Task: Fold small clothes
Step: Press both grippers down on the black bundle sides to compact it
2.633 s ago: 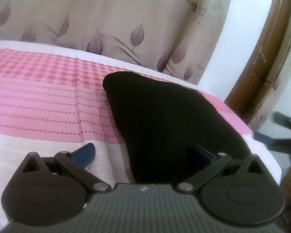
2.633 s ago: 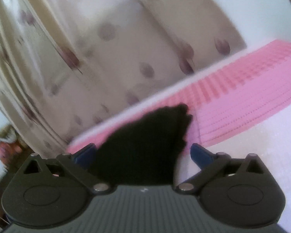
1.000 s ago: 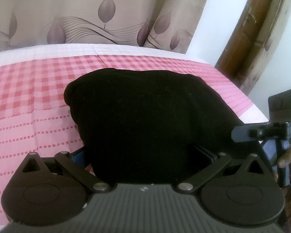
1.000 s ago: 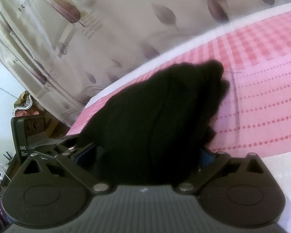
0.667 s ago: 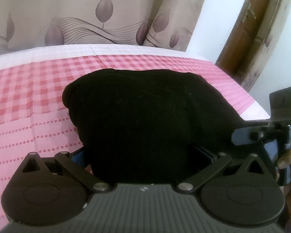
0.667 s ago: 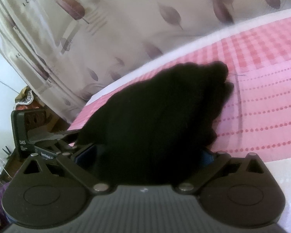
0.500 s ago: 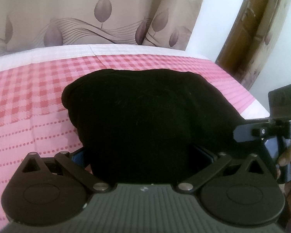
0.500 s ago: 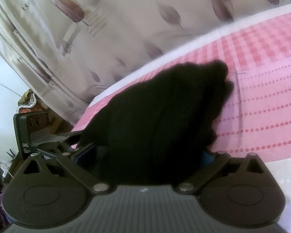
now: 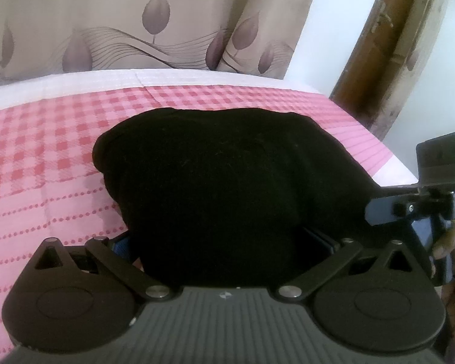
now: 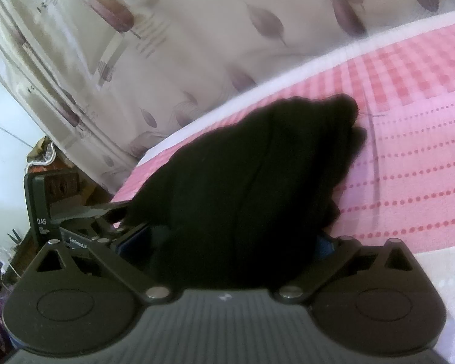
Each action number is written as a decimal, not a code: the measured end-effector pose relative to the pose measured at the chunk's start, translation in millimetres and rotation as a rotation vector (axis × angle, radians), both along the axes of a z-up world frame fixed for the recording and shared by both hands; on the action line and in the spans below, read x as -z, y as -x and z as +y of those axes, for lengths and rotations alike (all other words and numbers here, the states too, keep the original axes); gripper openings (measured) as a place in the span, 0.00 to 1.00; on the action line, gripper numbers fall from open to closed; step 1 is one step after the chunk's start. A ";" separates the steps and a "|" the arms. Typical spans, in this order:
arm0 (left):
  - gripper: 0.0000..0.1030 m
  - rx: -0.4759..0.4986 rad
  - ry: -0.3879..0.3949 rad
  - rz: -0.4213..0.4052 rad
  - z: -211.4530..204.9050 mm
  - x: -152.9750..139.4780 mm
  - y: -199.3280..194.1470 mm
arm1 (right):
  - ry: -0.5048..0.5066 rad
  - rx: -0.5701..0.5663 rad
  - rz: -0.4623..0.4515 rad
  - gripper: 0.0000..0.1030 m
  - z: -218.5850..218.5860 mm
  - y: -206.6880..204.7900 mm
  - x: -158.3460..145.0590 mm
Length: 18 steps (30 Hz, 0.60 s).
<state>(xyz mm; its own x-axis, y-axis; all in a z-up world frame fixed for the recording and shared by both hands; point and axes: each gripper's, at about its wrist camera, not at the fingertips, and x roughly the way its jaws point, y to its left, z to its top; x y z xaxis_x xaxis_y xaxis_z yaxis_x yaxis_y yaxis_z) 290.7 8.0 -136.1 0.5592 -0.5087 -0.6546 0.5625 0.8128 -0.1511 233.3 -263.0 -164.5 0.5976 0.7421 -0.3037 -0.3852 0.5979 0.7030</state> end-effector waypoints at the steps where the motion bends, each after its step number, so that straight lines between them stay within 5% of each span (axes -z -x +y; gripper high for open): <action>1: 1.00 0.002 0.001 -0.003 0.1 0.2 0.1 | 0.002 -0.006 -0.003 1.00 0.8 0.2 -0.4; 18: 1.00 -0.006 0.041 -0.021 2.7 3.9 0.3 | -0.017 -0.026 0.011 1.00 -1.5 -3.2 0.4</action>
